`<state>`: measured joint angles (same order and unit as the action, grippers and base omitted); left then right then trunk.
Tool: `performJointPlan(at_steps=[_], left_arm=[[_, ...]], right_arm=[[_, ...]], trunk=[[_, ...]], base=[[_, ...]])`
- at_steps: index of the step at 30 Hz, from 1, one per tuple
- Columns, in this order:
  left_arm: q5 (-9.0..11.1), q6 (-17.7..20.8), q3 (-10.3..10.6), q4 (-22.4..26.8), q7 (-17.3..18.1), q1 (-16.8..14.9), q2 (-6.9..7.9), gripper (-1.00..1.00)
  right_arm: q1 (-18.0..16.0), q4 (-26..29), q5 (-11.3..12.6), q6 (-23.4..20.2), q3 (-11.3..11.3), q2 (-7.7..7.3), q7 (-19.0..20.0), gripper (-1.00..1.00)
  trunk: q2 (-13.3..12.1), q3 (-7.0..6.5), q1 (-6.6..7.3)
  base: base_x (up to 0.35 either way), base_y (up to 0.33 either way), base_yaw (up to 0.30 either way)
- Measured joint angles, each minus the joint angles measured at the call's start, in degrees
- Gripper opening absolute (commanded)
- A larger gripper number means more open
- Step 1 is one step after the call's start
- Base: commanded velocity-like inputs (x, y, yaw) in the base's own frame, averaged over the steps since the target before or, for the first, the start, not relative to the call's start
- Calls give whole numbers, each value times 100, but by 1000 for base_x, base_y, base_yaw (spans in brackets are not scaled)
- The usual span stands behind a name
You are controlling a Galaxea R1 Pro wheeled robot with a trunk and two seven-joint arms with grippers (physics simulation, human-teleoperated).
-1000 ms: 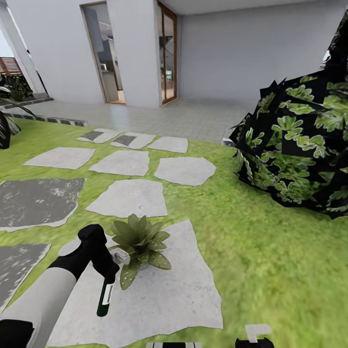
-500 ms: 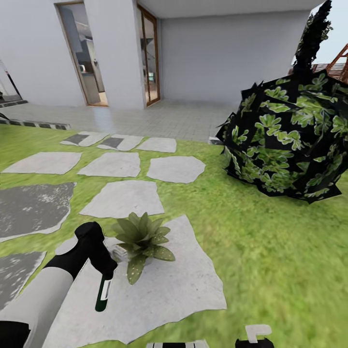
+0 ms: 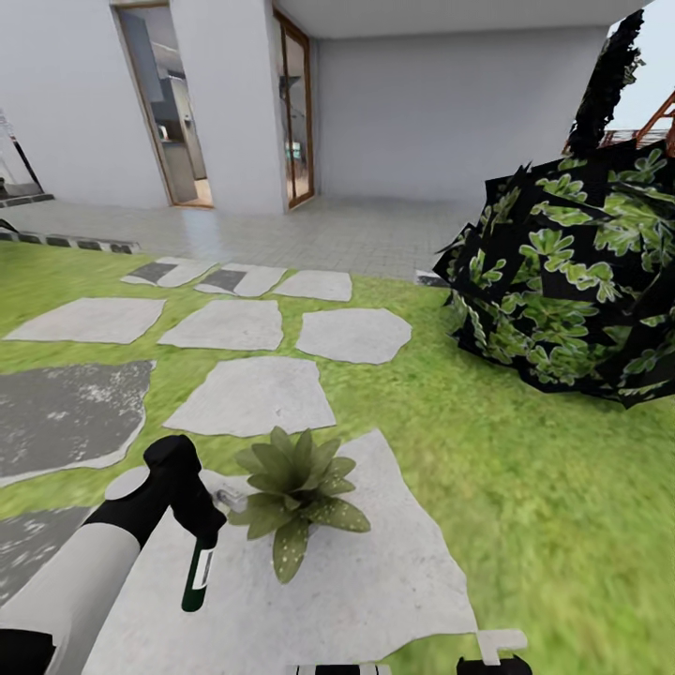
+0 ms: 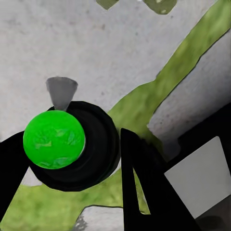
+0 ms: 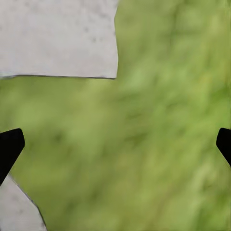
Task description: Pick up the pesticide atomizer in the garden and spray insectifuge to fully cover both potted plants in the garden.
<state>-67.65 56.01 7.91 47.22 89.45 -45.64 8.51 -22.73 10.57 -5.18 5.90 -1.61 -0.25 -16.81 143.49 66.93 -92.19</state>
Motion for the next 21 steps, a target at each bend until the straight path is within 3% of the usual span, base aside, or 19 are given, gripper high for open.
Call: performJointPlan(at_steps=[9,17,21], left_arm=[[-1,-56,8,-11,0,-3,13,-100],[-13,-50,-7,-70,2,-6,26,-100],[-8,-44,4,-79,1,-5,63,-100]], right_arm=[[1,2,0,0,1,3,0,100],[1,-3,0,-5,0,6,2,100],[1,-3,0,-5,0,8,2,100]], trunk=[[0,0,-1],[0,0,-2],[0,0,0]], base=[[-17,22,-249],[-175,237,-272],[30,300,-66]])
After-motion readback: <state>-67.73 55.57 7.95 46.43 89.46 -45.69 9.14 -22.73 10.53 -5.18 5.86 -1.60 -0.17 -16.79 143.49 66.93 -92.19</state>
